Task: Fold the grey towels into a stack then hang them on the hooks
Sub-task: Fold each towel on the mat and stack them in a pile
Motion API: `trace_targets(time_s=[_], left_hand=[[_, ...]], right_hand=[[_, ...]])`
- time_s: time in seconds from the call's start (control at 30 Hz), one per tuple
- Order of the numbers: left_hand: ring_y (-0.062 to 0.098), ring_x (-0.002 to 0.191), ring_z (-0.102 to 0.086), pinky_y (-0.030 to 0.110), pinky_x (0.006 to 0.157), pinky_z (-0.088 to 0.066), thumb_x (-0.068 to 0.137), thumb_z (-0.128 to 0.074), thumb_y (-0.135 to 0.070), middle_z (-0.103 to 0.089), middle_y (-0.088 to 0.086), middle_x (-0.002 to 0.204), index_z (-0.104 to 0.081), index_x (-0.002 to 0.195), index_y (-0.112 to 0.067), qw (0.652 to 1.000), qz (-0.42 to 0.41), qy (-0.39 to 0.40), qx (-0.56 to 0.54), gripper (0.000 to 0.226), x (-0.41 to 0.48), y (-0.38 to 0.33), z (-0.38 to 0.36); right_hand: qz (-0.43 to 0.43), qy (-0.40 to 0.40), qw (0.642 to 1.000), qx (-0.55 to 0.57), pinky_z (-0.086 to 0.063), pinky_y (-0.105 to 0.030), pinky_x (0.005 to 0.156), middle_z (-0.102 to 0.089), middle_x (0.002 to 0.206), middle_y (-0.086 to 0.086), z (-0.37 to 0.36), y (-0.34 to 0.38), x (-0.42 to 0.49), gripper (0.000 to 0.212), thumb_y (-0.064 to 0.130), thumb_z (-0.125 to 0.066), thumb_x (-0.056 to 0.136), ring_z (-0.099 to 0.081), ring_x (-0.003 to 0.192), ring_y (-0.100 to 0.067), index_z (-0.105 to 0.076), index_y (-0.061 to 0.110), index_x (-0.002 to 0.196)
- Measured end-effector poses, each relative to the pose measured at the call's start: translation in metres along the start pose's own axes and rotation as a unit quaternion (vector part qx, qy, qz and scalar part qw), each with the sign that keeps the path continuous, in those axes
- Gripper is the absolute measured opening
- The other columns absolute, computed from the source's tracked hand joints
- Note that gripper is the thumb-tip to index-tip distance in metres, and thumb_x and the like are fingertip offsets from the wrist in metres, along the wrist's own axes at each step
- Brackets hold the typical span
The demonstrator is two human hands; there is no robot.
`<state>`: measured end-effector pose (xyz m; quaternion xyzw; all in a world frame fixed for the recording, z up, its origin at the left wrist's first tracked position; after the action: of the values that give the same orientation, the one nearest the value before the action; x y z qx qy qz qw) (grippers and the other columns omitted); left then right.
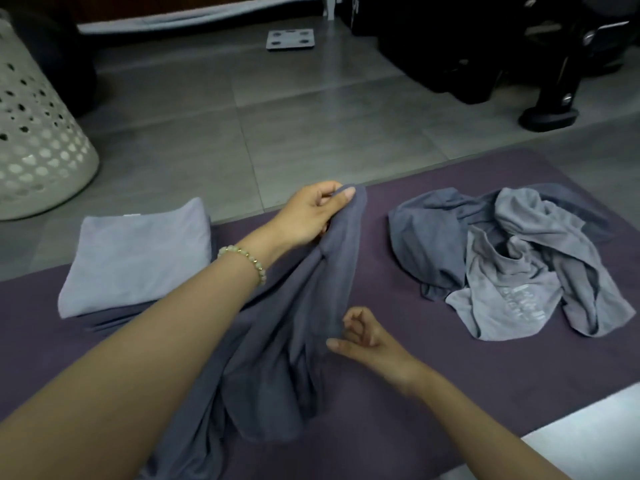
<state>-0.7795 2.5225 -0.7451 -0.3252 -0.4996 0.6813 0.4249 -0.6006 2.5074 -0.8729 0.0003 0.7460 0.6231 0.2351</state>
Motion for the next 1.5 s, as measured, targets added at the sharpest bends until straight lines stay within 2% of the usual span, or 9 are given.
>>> trace_targets(time_s=[0.13, 0.27, 0.47, 0.57, 0.67, 0.93, 1.13, 1.37, 1.5], left_hand=[[0.002, 0.055, -0.037, 0.014, 0.050, -0.030, 0.100, -0.044, -0.015, -0.046, -0.005, 0.059, -0.052, 0.075, -0.015, 0.999, -0.013, 0.025, -0.042, 0.026, 0.031, -0.003, -0.027], [-0.003, 0.059, -0.044, 0.014, 0.058, -0.036, 0.100, -0.044, -0.015, -0.049, -0.003, 0.068, -0.054, 0.079, -0.019, 1.000, -0.017, 0.002, -0.011, 0.023, 0.062, 0.013, -0.034], [0.006, 0.067, -0.051, 0.025, 0.069, -0.043, 0.101, -0.043, -0.018, -0.052, -0.003, 0.073, -0.051, 0.078, -0.022, 0.977, 0.040, -0.206, -0.043, 0.025, 0.114, 0.051, -0.005], [0.008, 0.104, -0.056, 0.023, 0.094, -0.038, 0.101, -0.042, -0.019, -0.056, 0.008, 0.113, -0.052, 0.120, -0.008, 0.975, 0.067, -0.210, -0.003, 0.024, 0.123, 0.067, -0.009], [0.022, 0.144, -0.018, 0.026, 0.116, -0.013, 0.099, -0.044, -0.028, -0.017, 0.011, 0.156, -0.013, 0.149, -0.005, 0.981, 0.121, -0.134, 0.071, 0.063, 0.094, 0.105, -0.042], [0.018, 0.123, -0.043, 0.021, 0.104, -0.028, 0.092, -0.044, -0.051, -0.050, 0.002, 0.132, -0.052, 0.129, -0.013, 0.978, 0.078, -0.015, 0.192, 0.054, -0.047, 0.181, -0.147], [0.002, 0.107, -0.036, 0.015, 0.097, -0.028, 0.093, -0.044, -0.050, -0.041, -0.015, 0.118, -0.057, 0.125, -0.028, 0.975, 0.070, 0.019, 0.211, 0.040, -0.100, 0.191, -0.194], [0.011, 0.103, -0.055, 0.018, 0.091, -0.041, 0.100, -0.042, -0.031, -0.056, -0.003, 0.117, -0.062, 0.122, -0.021, 0.981, 0.157, 0.056, 0.098, 0.031, -0.097, 0.187, -0.213], [0.010, 0.096, -0.058, 0.012, 0.075, -0.045, 0.102, -0.033, -0.035, -0.062, 0.002, 0.111, -0.055, 0.121, -0.018, 0.951, 0.275, 0.058, -0.128, 0.034, -0.088, 0.173, -0.230]], right_hand=[[-0.026, -0.065, 0.997, 0.033, -0.053, -0.030, 0.091, -0.066, 0.118, 0.004, 0.029, 0.015, -0.002, 0.059, 0.031, -0.079, 0.071, -0.063, 0.107, -0.010, -0.052, 0.019, 0.122], [-0.099, -0.044, 0.994, 0.009, -0.055, -0.024, 0.083, -0.073, 0.104, 0.001, 0.062, 0.023, -0.016, 0.032, 0.030, -0.074, 0.079, -0.069, 0.097, -0.011, -0.070, 0.015, 0.107], [-0.119, 0.025, 0.993, 0.006, -0.051, -0.028, 0.092, -0.069, 0.116, -0.008, 0.121, 0.037, -0.039, 0.044, 0.014, -0.078, 0.075, -0.064, 0.110, -0.021, -0.064, 0.009, 0.117], [-0.087, -0.055, 0.993, 0.053, -0.053, -0.028, 0.088, -0.069, 0.115, -0.012, 0.151, 0.028, -0.038, 0.067, 0.033, -0.089, 0.059, -0.065, 0.108, -0.025, -0.065, 0.008, 0.116], [-0.086, -0.244, 0.965, 0.038, -0.052, -0.021, 0.082, -0.066, 0.115, -0.020, 0.184, -0.013, -0.041, 0.072, 0.033, -0.091, 0.056, -0.064, 0.105, -0.026, -0.061, 0.004, 0.114], [-0.179, -0.350, 0.918, -0.050, -0.045, -0.016, 0.072, -0.060, 0.096, -0.005, 0.199, -0.102, -0.067, 0.031, 0.012, -0.069, 0.085, -0.057, 0.082, -0.012, -0.059, 0.008, 0.114], [-0.186, -0.397, 0.898, -0.025, -0.043, -0.023, 0.054, -0.050, 0.066, -0.002, 0.189, -0.109, -0.056, 0.026, 0.019, -0.068, 0.086, -0.047, 0.062, -0.014, -0.048, 0.016, 0.070], [-0.130, -0.360, 0.896, 0.224, -0.054, -0.023, 0.070, -0.057, 0.069, -0.001, 0.175, -0.105, -0.050, 0.034, 0.014, -0.064, 0.089, -0.060, 0.073, -0.012, -0.039, 0.021, 0.068], [-0.118, -0.375, 0.889, 0.235, -0.054, -0.020, 0.055, -0.058, 0.073, -0.001, 0.171, -0.097, -0.049, 0.025, 0.009, -0.071, 0.082, -0.061, 0.065, -0.009, -0.048, 0.018, 0.082]])
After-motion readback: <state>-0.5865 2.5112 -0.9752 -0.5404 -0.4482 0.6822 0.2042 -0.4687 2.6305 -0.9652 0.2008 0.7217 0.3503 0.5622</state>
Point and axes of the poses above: each hand's wrist, its own x-axis towards the middle knuckle, its own z-axis out of the back of the hand, y = z × x, the point moved 4 cm from there along x, towards the middle knuckle
